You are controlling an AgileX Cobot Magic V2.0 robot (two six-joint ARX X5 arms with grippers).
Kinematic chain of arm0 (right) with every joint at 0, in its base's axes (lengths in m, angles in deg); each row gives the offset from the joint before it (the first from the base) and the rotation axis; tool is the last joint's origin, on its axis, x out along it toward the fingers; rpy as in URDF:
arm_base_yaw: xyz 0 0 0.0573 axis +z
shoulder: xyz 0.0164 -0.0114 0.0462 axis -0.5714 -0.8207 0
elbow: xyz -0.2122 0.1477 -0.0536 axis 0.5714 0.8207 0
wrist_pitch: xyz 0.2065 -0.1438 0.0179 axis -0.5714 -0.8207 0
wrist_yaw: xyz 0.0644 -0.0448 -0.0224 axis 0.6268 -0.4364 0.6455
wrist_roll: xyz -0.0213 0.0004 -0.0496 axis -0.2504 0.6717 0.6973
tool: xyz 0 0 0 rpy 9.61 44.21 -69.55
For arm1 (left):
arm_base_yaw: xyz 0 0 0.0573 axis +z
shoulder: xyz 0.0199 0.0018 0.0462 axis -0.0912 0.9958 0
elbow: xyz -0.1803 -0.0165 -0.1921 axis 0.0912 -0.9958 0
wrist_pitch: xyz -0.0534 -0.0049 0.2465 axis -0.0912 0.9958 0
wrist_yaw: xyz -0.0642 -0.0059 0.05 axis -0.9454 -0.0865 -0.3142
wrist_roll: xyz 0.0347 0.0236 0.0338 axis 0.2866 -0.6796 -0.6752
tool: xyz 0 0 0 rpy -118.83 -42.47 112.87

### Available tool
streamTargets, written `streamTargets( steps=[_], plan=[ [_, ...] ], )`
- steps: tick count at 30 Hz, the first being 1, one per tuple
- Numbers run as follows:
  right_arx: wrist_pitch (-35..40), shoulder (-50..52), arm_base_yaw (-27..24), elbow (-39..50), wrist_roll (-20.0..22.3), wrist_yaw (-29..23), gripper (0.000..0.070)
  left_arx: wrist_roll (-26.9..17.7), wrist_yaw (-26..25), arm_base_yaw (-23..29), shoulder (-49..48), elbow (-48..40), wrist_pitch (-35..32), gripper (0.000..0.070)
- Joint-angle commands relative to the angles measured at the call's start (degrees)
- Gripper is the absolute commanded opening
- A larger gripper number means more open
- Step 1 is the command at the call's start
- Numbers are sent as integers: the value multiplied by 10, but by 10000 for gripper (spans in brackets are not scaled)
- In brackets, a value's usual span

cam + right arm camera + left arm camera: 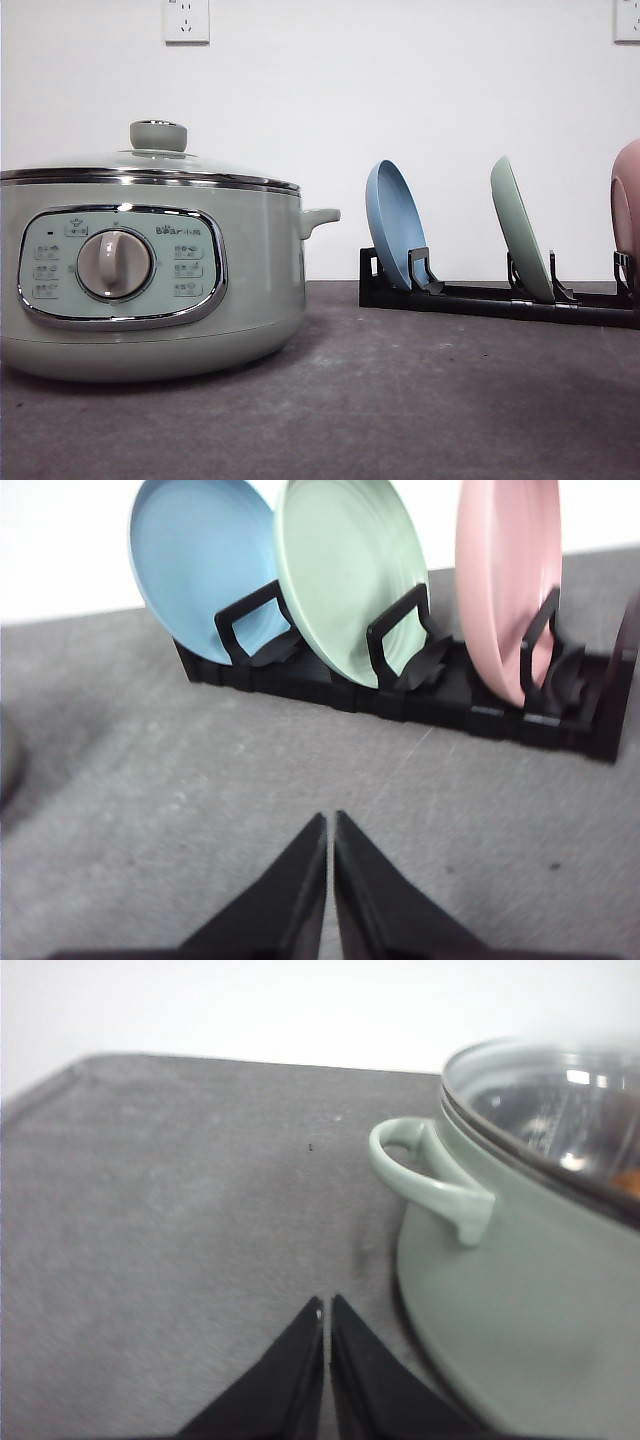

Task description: Transfer potato from steamer to green plate

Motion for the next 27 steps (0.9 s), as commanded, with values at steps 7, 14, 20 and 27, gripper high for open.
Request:
streamTargets(
  steps=[7,14,20,27],
  plan=[
    [2,1,-1,-2,-84,18,0,202,-4,2,-1,0,4,3],
    [0,1,-1,-49,-92,16,0,225,-34,2,0,55,5,3],
    [-2,0,-1,-113,-92,16,0,225,-38,2,15,131,26,4],
    [-24,-44,-1,-218,-66,17,0,180,-67,2,81,252,74,3]
  ],
)
